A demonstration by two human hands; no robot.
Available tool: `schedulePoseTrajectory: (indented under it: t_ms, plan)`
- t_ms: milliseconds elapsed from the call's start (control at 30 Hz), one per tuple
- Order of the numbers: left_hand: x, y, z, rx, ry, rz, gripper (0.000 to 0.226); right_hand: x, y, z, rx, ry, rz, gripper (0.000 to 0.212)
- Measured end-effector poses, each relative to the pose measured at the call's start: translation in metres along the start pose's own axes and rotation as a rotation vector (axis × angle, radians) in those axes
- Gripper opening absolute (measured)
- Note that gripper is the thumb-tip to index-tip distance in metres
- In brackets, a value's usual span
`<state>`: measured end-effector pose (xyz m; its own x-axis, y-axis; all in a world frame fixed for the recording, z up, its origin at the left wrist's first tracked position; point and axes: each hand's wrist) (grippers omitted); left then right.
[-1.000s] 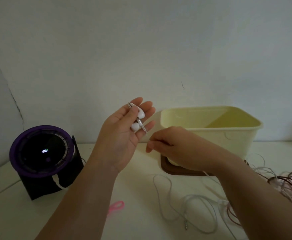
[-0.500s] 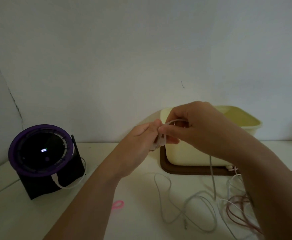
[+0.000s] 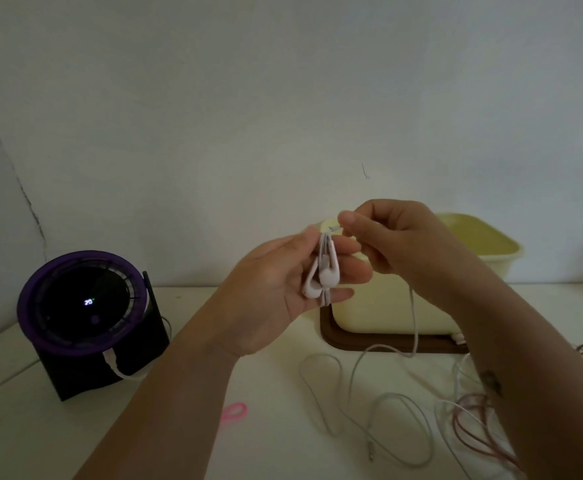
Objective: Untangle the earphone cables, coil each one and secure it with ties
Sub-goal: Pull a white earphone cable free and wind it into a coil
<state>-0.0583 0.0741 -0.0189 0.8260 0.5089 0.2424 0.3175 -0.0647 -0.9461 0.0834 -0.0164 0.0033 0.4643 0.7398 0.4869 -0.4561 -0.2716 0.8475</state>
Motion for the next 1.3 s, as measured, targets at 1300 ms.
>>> schedulePoseTrajectory:
  t_ms: [1300]
  plan:
    - [-0.004,-0.015,-0.005,-0.317,0.000,-0.091,0.048,-0.001,-0.010,-0.011,-0.150,0.027,0.098,0.032]
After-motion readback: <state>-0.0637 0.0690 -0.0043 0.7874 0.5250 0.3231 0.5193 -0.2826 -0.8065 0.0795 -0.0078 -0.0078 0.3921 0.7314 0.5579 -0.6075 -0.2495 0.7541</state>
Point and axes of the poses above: each hand's wrist, its own x-axis towards the middle knuckle, its own z-axis out of the back of the hand, y = z × x, and after that the axes turned 9 degrees about -y, right-handed
